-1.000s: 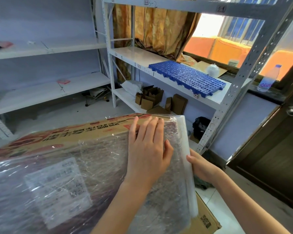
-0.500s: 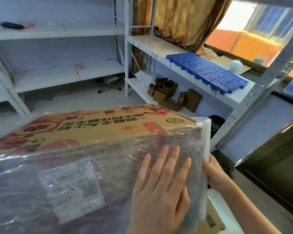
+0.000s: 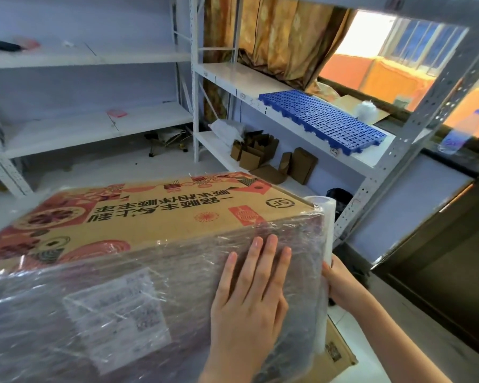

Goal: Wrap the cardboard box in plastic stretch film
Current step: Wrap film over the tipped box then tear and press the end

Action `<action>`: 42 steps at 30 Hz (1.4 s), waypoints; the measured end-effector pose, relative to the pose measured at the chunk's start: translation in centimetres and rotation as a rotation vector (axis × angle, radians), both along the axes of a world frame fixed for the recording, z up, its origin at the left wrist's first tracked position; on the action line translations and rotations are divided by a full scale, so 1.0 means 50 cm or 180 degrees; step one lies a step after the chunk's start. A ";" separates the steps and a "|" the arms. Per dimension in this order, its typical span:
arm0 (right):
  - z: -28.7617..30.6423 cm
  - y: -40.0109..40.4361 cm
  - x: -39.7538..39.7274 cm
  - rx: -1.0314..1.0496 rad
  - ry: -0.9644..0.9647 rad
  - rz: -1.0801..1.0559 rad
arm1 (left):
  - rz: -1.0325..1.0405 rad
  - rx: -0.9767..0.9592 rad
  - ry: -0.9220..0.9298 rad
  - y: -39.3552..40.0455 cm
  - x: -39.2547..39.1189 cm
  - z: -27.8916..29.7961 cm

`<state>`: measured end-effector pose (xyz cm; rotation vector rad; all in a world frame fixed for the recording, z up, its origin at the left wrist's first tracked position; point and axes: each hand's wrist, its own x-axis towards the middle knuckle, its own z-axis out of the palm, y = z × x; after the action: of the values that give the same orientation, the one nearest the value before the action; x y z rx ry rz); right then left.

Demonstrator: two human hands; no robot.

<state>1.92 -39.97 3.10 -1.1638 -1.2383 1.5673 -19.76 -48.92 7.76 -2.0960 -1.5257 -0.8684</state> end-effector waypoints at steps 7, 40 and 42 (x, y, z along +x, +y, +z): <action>-0.004 -0.017 0.009 0.0121 0.0249 0.0184 | 0.0197 -0.0008 -0.0101 -0.006 0.002 0.052; -0.020 -0.033 0.089 -0.0076 0.1203 -0.0400 | -0.0200 -0.0490 0.0920 0.044 0.019 0.137; -0.034 -0.041 0.100 -0.0088 0.1098 -0.0322 | -0.0241 -0.0633 0.0857 0.046 0.026 0.122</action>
<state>6.92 -42.00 1.42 -0.9096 -0.9200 1.6306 -18.45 -46.64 13.87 -2.3144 -1.4468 -0.4489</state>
